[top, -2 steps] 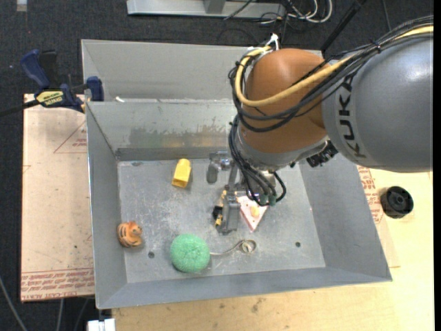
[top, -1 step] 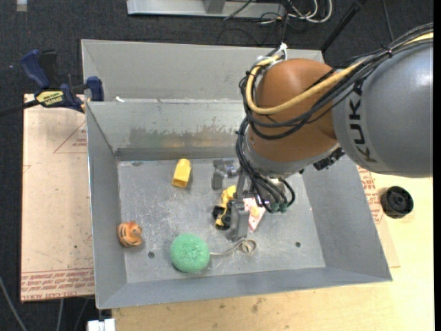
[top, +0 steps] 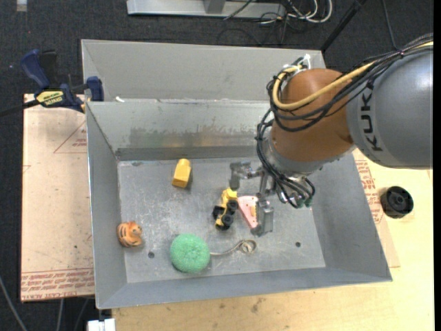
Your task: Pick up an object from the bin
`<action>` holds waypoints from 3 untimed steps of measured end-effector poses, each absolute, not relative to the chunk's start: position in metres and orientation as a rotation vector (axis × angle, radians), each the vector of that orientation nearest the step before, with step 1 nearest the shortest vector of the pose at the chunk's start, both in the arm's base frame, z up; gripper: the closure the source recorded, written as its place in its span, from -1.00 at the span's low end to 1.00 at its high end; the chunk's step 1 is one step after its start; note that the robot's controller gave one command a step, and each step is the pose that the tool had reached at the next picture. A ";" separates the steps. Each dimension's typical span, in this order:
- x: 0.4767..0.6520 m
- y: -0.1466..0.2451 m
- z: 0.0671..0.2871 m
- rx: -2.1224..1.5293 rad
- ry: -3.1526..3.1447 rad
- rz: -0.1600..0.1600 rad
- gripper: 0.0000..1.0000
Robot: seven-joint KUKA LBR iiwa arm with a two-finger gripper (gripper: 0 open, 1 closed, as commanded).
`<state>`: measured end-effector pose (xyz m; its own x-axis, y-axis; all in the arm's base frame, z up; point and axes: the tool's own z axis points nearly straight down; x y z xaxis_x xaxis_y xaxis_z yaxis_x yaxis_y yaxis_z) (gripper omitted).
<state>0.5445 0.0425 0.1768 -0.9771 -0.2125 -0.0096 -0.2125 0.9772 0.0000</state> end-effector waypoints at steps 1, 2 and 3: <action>0.582 0.028 0.148 -0.293 3.131 -0.007 -1.00; 0.553 0.048 0.135 -0.334 3.118 0.004 -1.00; 0.607 0.045 0.076 0.019 3.131 0.005 1.00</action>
Offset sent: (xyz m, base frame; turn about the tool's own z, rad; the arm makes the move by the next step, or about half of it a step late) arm -0.0519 0.0050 -0.0589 -0.0310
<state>0.6073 0.0452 0.0757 -0.9999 0.0119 -0.0103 0.0119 0.9999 0.0034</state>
